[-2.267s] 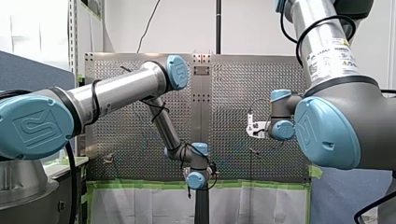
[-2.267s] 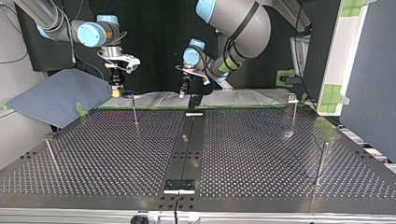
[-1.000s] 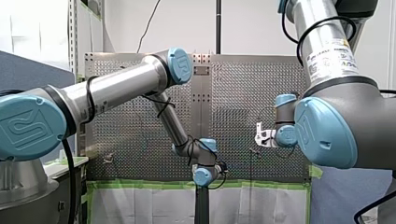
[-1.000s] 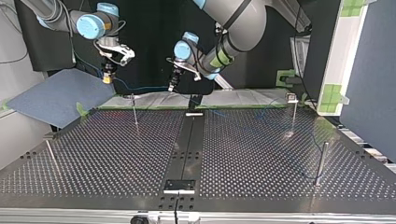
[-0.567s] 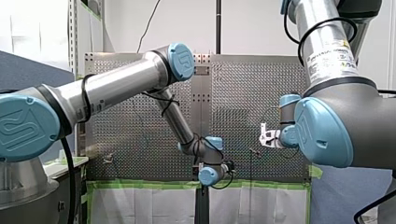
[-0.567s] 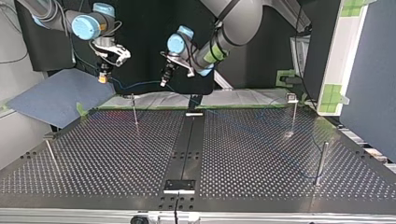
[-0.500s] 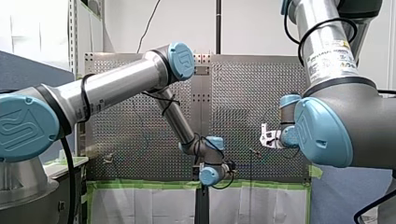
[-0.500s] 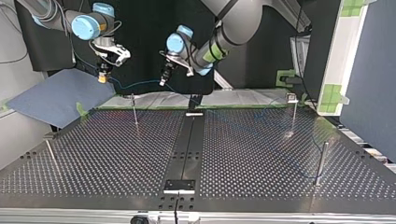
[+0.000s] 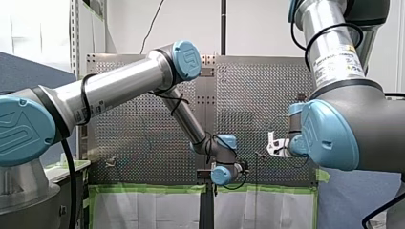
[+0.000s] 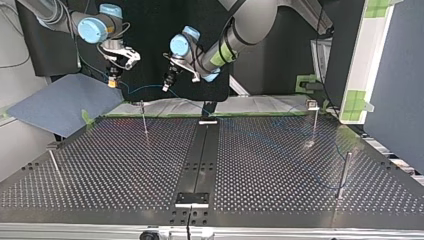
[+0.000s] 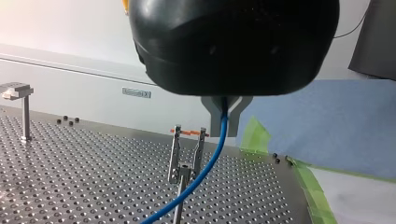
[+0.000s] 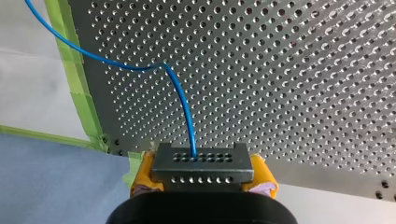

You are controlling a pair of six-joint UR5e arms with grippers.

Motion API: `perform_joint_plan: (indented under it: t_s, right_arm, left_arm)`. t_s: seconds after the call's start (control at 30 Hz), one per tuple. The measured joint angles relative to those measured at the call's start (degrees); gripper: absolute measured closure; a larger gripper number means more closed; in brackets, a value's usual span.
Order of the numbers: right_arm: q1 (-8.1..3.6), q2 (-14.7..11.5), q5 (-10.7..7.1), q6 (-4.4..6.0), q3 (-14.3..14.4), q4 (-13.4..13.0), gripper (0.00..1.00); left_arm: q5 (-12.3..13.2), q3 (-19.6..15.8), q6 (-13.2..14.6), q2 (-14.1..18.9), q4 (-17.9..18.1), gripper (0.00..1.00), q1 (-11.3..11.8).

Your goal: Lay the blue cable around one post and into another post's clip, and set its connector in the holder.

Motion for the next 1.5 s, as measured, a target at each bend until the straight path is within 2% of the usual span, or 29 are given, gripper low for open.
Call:
perform_joint_plan:
  t_s: [0.1, 0.27, 0.5, 0.7, 0.97, 1.03, 1.17, 1.27, 1.5]
  right_arm:
    - [-0.78, 0.0, -1.43, -0.99, 0.01, -0.08, 1.0]
    - [-2.42, 0.03, -3.89, -1.86, 0.02, 0.48, 1.0]
    - [-4.89, 0.04, -7.72, -1.94, 0.34, 0.04, 1.0]
    - [-7.83, 0.07, -10.85, -1.51, 1.36, -2.48, 1.0]
    - [-12.01, 1.08, -15.04, -1.11, 1.28, -6.62, 1.0]
    - [-12.87, 1.71, -15.89, -1.25, 0.89, -7.5, 1.0]
    - [-14.78, 3.61, -17.97, -2.35, -0.19, -9.57, 1.0]
    - [-15.2, 5.06, -19.44, -2.89, -0.8, -11.05, 1.0]
    - [-15.14, 7.01, -22.92, -3.13, -1.77, -13.02, 1.0]
  left_arm:
    - [0.0, 0.04, -0.08, 0.0, -0.05, 0.99, -0.01]
    - [-0.01, 0.05, -0.24, 0.0, -0.07, 0.99, 0.15]
    - [-0.64, 0.06, -0.57, 0.0, -0.07, 0.99, 0.52]
    - [-0.95, 0.48, -0.83, 0.0, -0.14, 0.99, 0.83]
    - [-0.99, 1.05, -0.9, 0.0, -0.55, 0.99, 0.93]
    - [-1.22, 1.21, -0.9, 0.0, -0.98, 0.99, 0.94]
    - [-2.09, 1.34, -0.86, 0.0, -1.99, 0.99, 0.96]
    - [-2.48, 1.34, -0.78, 0.0, -2.48, 0.99, 0.95]
    - [-2.71, 1.36, -0.65, 0.0, -2.68, 0.99, 0.72]
